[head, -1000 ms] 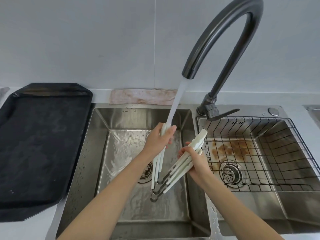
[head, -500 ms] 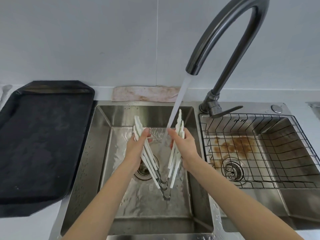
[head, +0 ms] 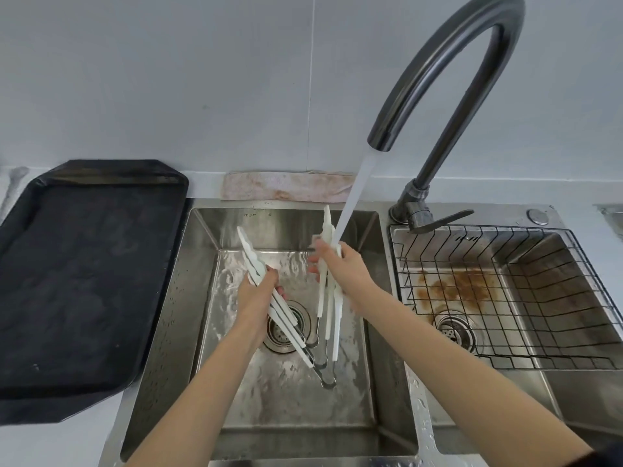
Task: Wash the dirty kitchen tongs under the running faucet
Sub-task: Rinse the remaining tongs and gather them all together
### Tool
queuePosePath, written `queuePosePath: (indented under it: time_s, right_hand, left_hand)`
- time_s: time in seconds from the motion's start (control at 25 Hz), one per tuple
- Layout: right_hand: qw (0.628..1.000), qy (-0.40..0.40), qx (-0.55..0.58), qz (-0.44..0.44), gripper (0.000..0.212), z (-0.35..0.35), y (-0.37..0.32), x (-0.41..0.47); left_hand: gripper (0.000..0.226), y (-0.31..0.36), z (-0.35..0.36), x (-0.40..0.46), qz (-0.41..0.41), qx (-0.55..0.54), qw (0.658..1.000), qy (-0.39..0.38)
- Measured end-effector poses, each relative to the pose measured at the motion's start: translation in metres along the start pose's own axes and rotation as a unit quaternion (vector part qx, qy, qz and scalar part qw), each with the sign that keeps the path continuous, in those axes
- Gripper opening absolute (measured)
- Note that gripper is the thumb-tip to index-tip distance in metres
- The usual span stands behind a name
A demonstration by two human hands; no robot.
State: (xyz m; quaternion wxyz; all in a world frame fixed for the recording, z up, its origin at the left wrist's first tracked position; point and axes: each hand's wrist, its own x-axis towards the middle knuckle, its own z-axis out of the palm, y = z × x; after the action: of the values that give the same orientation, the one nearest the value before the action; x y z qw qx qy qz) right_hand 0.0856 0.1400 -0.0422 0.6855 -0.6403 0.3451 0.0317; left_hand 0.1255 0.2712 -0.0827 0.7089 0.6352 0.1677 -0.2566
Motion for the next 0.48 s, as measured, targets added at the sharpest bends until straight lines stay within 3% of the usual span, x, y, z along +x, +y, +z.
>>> queuePosePath:
  time_s: [0.12,0.28,0.36,0.48]
  right_hand:
    - [0.998,0.045,-0.044,-0.018,0.054,-0.025,-0.003,0.000]
    - [0.964,0.261,0.042,-0.024,0.056,-0.081,-0.005,0.010]
    - [0.946,0.314,0.079,-0.027,0.060,-0.105,-0.012,0.020]
    - [0.934,0.354,0.027,-0.043,0.044,-0.125,-0.019,0.031]
  left_hand:
    - [0.016,0.008,0.008,0.001,0.018,0.021,1.000,0.010]
    - [0.023,0.015,0.010,0.002,0.018,0.037,0.999,-0.006]
    - [0.023,0.015,0.012,0.002,0.010,0.052,0.999,-0.006]
    - [0.022,0.017,0.016,0.000,0.003,0.045,0.999,-0.003]
